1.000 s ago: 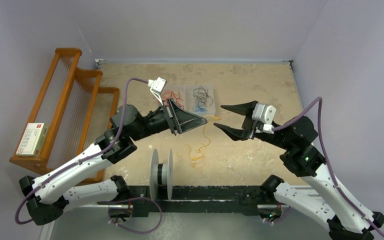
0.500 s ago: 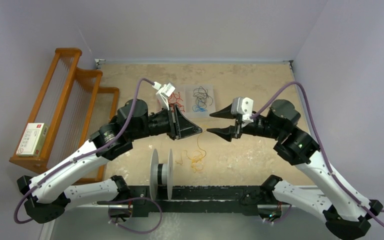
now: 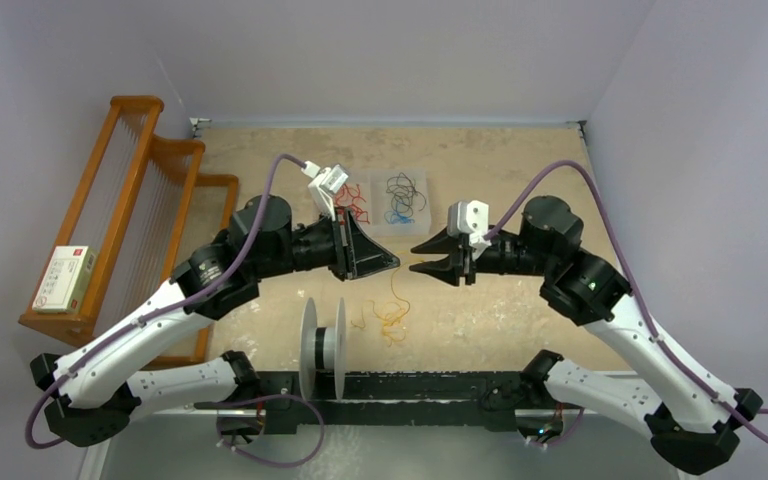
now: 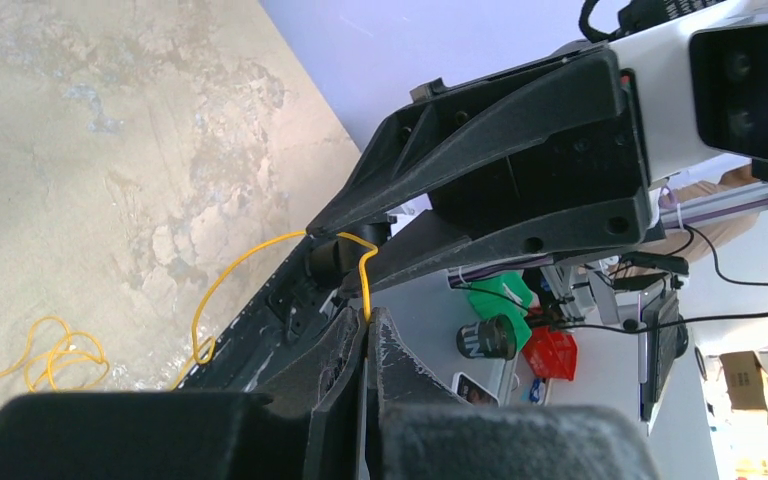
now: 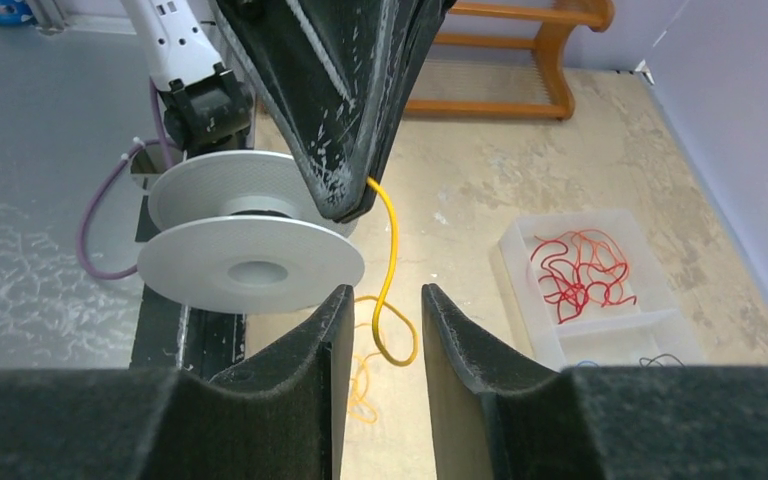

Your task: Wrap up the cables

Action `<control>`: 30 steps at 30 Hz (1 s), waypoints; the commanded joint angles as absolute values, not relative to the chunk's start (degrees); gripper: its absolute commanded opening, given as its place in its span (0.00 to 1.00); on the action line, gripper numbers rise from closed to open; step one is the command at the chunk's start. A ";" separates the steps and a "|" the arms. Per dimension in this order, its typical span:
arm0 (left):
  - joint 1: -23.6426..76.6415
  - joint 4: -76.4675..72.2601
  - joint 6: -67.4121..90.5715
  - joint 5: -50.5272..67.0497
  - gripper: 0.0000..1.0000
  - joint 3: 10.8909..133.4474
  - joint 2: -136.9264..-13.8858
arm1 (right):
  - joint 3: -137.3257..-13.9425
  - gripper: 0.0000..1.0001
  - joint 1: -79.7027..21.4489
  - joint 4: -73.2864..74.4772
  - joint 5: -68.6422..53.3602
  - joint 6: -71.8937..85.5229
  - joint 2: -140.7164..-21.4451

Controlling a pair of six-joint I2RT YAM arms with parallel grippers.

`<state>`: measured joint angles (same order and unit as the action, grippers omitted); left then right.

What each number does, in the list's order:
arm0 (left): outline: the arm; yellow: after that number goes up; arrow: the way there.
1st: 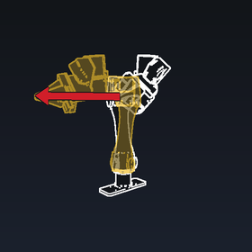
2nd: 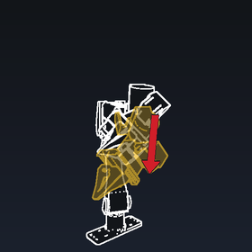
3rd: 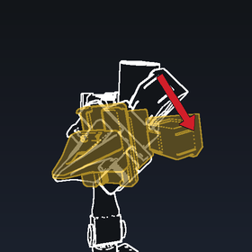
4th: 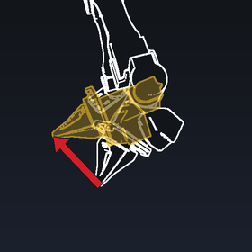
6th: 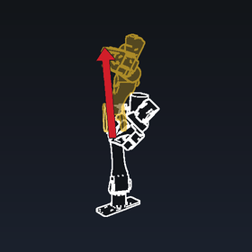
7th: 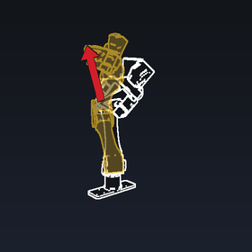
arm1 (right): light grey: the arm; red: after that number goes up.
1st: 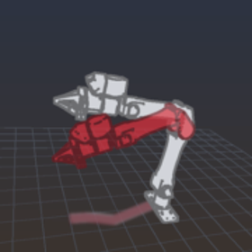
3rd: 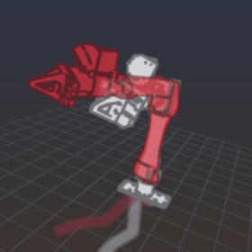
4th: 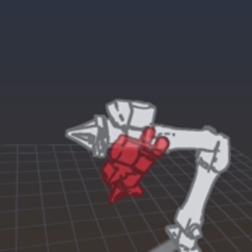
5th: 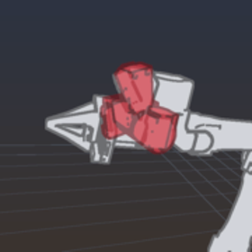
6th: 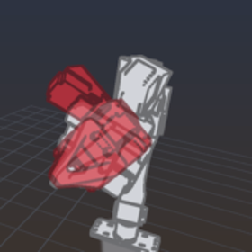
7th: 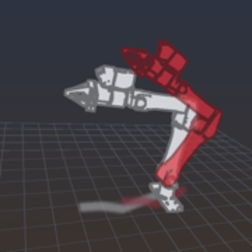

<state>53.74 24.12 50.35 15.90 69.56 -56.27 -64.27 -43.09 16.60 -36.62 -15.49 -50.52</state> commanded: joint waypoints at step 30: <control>53.61 21.42 49.32 17.32 0.00 71.81 -53.68 | -63.50 0.15 -43.35 13.09 -37.67 -13.81 -49.50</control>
